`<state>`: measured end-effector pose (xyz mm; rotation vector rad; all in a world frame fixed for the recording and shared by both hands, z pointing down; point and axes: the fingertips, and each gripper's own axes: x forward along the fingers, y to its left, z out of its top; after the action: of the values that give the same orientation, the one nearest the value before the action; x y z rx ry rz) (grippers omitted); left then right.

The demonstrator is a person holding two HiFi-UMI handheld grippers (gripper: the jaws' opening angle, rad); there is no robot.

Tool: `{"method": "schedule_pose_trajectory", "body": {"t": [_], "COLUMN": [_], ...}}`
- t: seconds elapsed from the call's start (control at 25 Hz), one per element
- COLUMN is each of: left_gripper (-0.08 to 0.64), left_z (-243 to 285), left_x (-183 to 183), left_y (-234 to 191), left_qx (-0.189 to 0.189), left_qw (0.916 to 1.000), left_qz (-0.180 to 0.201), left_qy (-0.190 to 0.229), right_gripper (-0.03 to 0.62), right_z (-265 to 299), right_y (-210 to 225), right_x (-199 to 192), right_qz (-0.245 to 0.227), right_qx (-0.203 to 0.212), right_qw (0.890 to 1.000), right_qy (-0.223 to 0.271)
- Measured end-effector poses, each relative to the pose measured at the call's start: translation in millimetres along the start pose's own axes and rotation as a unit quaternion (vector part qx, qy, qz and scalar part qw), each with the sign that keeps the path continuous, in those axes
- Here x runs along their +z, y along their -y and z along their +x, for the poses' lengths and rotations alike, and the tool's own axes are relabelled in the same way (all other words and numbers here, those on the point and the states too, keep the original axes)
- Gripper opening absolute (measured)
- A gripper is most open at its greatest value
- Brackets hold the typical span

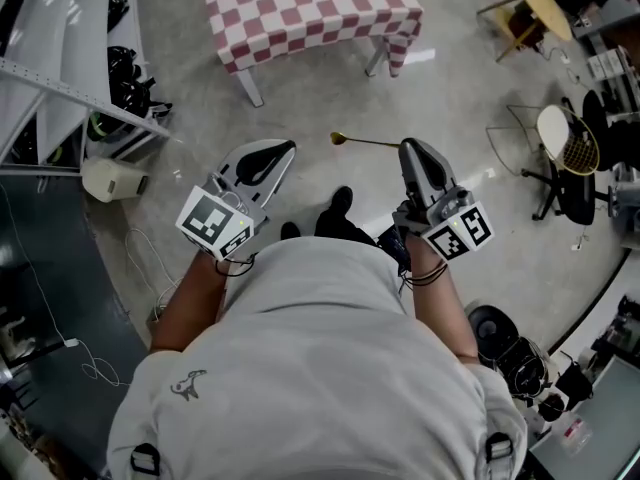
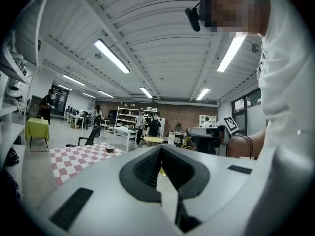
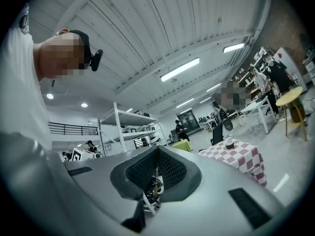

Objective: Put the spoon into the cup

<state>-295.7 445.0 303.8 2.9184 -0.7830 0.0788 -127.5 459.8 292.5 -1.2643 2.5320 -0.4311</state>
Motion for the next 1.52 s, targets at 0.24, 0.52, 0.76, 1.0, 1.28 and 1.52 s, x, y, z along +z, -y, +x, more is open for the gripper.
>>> {"method": "schedule_pose_trajectory", "body": {"t": [0.24, 0.52, 0.76, 1.0, 1.28, 1.52], "left_gripper": [0.014, 0.014, 0.014, 0.014, 0.014, 0.014], "left_z": [53, 134, 182, 213, 251, 277], "left_x": [1, 11, 23, 22, 23, 26], "left_y": [-19, -32, -33, -59, -88, -137], "left_qx": [0.015, 0.023, 0.030, 0.027, 0.007, 0.002], "left_qw": [0.9999, 0.9997, 0.9995, 0.9996, 1.0000, 0.9999], "left_qz": [-0.002, 0.010, 0.002, 0.003, -0.002, -0.011], "left_qy": [0.000, 0.000, 0.007, 0.004, 0.002, 0.001], "right_gripper": [0.033, 0.032, 0.032, 0.033, 0.033, 0.032], "right_z": [15, 18, 12, 19, 40, 85], "right_y": [54, 124, 166, 197, 230, 261], "right_x": [21, 57, 80, 89, 95, 96], "right_qz": [-0.008, -0.004, -0.004, -0.009, -0.006, -0.003], "right_qx": [0.016, 0.030, 0.031, 0.012, -0.002, -0.011], "right_qw": [1.000, 0.999, 0.999, 1.000, 1.000, 1.000], "right_qy": [0.000, 0.010, 0.010, 0.020, 0.021, 0.014]}}
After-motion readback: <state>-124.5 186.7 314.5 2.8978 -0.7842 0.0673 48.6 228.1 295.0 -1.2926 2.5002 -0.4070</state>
